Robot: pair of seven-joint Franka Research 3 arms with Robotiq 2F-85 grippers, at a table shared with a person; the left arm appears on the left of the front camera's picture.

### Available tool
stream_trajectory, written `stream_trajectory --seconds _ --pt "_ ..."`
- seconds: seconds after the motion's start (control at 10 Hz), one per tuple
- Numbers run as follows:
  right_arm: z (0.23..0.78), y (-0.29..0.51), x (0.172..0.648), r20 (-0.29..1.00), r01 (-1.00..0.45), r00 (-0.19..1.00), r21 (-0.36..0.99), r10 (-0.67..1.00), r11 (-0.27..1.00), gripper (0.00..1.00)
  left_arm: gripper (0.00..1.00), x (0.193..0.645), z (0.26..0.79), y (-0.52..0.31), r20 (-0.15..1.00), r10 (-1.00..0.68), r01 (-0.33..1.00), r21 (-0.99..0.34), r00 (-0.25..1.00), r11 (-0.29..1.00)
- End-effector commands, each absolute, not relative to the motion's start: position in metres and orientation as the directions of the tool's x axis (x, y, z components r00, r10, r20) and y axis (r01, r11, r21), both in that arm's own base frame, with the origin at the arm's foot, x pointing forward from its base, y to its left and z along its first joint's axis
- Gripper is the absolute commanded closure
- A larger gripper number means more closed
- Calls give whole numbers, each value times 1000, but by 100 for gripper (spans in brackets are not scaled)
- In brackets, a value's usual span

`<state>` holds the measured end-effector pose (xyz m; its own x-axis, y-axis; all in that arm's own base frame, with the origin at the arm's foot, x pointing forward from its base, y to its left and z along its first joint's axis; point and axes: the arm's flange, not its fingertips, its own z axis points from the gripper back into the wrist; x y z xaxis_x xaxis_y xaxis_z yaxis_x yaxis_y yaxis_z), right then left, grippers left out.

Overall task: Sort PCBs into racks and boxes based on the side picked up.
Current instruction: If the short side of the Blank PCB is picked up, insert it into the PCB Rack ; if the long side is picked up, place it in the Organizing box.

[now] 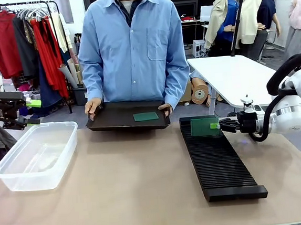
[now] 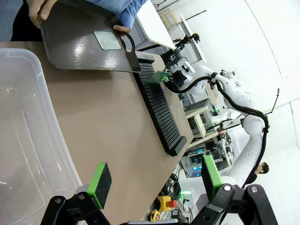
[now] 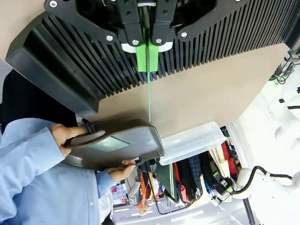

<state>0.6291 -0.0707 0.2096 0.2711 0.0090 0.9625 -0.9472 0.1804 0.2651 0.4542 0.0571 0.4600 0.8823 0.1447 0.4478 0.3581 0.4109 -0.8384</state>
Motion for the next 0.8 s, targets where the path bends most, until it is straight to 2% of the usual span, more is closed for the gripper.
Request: stream_trajectory --seconds 0.0,0.7 --pt "210 -70 629 963 -948 270 265 7 177 100 0 453 460 57 448 145 359 -839 882 408" --pt "210 -71 629 963 -947 271 265 9 181 100 0 453 460 57 448 145 359 -839 882 408"
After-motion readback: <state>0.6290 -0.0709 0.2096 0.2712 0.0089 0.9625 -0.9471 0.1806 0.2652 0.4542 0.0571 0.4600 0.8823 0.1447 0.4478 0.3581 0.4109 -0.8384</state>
